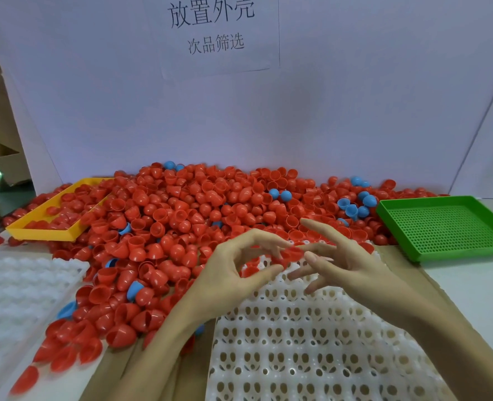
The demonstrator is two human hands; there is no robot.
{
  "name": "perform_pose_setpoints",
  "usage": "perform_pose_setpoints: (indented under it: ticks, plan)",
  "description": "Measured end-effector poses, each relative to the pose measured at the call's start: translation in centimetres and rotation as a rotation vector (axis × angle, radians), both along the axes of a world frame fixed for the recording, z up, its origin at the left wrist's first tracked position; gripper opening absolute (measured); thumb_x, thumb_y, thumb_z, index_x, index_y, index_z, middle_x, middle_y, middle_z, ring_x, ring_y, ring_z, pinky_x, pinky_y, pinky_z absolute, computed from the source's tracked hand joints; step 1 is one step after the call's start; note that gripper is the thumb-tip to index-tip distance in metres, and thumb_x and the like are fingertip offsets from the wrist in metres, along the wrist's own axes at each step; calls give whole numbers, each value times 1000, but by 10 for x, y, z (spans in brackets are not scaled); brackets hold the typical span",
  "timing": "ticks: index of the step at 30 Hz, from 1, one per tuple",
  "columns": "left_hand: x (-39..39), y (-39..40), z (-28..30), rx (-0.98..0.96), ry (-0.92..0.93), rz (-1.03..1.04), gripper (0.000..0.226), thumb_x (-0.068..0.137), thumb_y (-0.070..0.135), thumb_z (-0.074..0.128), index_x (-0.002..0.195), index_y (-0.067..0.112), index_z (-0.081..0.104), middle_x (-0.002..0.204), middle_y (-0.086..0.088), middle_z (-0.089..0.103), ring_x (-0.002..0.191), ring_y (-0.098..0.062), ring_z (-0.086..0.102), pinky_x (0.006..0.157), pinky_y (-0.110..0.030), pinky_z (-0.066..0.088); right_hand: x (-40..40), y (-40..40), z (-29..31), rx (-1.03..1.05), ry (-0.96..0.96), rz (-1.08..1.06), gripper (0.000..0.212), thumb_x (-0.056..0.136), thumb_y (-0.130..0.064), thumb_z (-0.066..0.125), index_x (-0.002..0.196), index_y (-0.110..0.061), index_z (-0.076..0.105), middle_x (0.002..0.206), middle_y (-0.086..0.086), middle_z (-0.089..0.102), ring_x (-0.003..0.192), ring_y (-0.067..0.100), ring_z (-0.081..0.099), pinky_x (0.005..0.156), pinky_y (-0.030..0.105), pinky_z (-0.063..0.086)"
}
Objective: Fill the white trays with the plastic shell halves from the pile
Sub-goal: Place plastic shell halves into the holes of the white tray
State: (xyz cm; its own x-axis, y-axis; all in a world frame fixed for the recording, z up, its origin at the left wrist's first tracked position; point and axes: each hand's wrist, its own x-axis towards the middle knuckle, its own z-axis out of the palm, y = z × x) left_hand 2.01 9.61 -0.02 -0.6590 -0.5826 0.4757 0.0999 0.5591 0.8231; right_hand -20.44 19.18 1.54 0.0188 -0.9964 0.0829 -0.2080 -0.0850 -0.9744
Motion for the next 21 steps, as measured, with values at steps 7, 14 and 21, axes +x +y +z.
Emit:
perform_pose_setpoints:
  ticks: [7,14,21]
  plan:
    - [-4,8,-3,-46,-50,39,31,94,10,76,120,27,73,110,5,73,116,-23,68,108,-29,50,-4,0,2,-113,142,6,34,93,-23,79,125,-32,74,109,1,79,92,20,77,80,28,60]
    - [-6,6,-9,-196,-135,173,26,97,18,74,121,29,72,115,16,72,116,-13,68,100,-23,51,-2,-3,-3,-209,238,-37,36,89,-25,82,122,-36,73,108,-5,76,89,19,76,78,30,63]
    - [-7,5,-6,-111,-80,164,25,100,13,70,122,24,72,113,14,75,112,-11,71,96,-20,54,-2,-4,-4,-206,206,-41,38,89,-32,77,127,-33,71,114,-4,75,97,22,76,84,37,64]
